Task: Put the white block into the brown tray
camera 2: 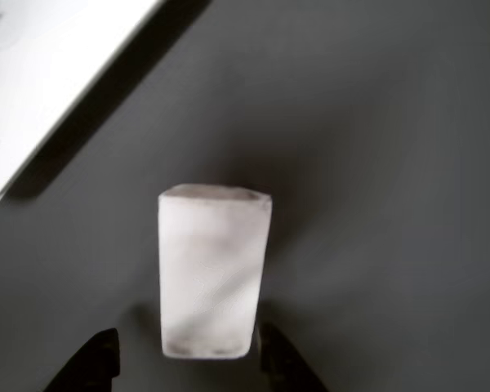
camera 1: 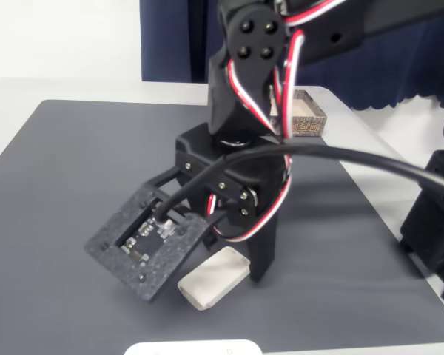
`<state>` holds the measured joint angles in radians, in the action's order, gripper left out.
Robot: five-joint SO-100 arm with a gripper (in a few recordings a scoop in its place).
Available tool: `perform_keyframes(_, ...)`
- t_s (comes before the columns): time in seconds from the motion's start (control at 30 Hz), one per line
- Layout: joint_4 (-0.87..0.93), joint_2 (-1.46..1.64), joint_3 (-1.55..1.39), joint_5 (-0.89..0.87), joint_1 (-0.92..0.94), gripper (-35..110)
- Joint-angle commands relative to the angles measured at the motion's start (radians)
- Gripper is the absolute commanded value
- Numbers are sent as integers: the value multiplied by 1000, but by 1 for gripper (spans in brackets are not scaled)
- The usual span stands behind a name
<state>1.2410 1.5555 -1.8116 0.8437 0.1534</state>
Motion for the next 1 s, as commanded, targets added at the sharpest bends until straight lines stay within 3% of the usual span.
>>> perform_keyframes(0.0, -17, -11, 46, 11, -3, 38)
perform_keyframes(0.97, -60, -69, 51, 8, -12, 38)
